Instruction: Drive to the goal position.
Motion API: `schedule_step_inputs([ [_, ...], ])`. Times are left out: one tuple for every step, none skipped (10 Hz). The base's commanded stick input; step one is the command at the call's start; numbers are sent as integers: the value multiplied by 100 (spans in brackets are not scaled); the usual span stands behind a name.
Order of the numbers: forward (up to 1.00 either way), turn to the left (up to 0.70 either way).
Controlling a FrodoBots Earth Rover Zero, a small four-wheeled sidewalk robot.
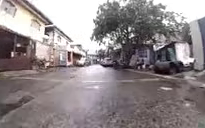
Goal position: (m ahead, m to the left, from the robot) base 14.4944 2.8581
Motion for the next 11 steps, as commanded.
schedule_step_inputs([
  [100,0],
  [100,0],
  [100,0],
  [100,0],
  [100,0],
  [100,0],
  [100,13],
  [100,15],
  [100,12],
  [100,21],
  [100,11],
])
